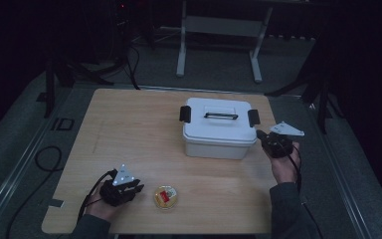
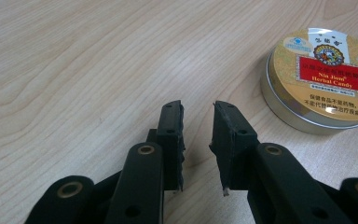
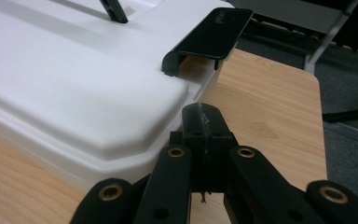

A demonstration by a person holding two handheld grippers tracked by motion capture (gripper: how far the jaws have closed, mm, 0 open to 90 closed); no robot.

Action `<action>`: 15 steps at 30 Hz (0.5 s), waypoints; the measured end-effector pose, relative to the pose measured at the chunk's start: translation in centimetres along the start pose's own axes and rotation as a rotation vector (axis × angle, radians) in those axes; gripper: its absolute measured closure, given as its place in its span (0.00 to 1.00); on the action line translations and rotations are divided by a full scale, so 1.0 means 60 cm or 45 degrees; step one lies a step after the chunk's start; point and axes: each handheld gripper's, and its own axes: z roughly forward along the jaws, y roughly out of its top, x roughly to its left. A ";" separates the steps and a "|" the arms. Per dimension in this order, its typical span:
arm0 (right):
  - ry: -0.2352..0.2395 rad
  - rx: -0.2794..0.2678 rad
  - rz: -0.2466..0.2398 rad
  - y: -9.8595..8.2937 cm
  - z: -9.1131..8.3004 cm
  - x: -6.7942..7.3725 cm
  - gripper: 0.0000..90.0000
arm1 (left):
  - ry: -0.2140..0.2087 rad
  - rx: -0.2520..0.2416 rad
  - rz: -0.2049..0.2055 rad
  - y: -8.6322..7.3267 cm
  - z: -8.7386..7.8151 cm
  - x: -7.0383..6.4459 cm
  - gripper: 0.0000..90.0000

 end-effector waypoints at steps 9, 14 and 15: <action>0.036 -0.016 -0.029 0.002 -0.004 0.023 1.00 | 0.006 -0.017 -0.009 0.002 -0.004 0.004 0.81; 0.054 -0.023 -0.055 0.002 -0.007 0.035 1.00 | 0.010 -0.034 -0.009 0.008 -0.007 0.009 0.81; 0.056 -0.024 -0.061 0.002 -0.007 0.038 1.00 | 0.013 -0.038 -0.011 0.009 -0.007 0.010 0.81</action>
